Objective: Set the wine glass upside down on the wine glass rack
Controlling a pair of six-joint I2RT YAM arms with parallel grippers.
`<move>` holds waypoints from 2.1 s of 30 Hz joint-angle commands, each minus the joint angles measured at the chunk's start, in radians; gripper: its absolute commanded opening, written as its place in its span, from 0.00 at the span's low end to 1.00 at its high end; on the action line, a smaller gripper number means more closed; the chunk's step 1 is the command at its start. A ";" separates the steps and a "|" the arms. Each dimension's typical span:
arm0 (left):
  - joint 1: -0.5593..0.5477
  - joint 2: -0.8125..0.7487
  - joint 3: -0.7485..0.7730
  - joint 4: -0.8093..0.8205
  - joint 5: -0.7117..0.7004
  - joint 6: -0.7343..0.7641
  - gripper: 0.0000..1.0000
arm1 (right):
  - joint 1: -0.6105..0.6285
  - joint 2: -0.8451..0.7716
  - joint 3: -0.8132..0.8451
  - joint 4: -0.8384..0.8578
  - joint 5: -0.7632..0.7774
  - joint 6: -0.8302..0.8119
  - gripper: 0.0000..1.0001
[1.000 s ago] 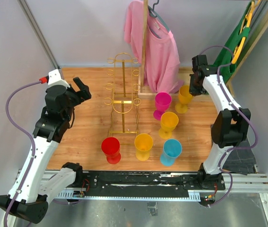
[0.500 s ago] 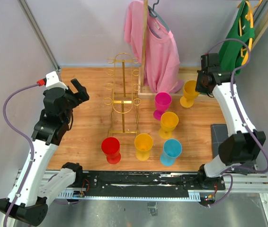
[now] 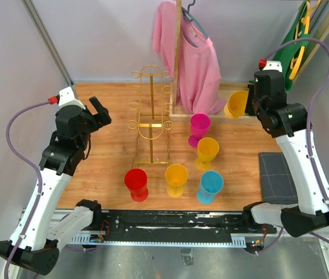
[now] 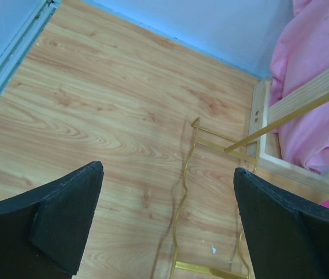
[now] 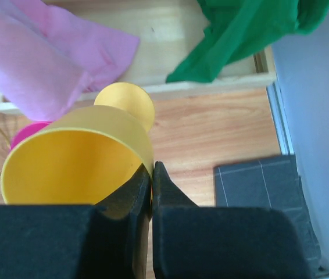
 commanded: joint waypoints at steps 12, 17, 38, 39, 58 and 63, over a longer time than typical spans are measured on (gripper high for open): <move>0.007 0.004 0.145 0.071 0.031 -0.029 0.99 | 0.349 -0.113 0.112 0.479 0.217 -0.218 0.01; 0.007 0.025 0.185 0.089 0.069 -0.027 0.99 | 0.422 -0.104 0.158 0.622 0.228 -0.292 0.01; 0.007 0.062 0.226 0.196 0.292 -0.076 0.99 | 0.084 0.038 0.148 1.078 -0.783 0.342 0.01; 0.007 0.061 0.227 0.194 0.291 -0.075 0.99 | 0.052 0.049 0.136 1.105 -0.819 0.399 0.01; 0.013 0.109 0.284 0.231 0.400 -0.093 0.99 | -0.091 0.280 0.104 1.728 -1.180 1.074 0.01; 0.056 0.177 0.349 0.274 0.648 -0.127 0.99 | -0.094 0.317 0.079 1.823 -1.210 1.142 0.01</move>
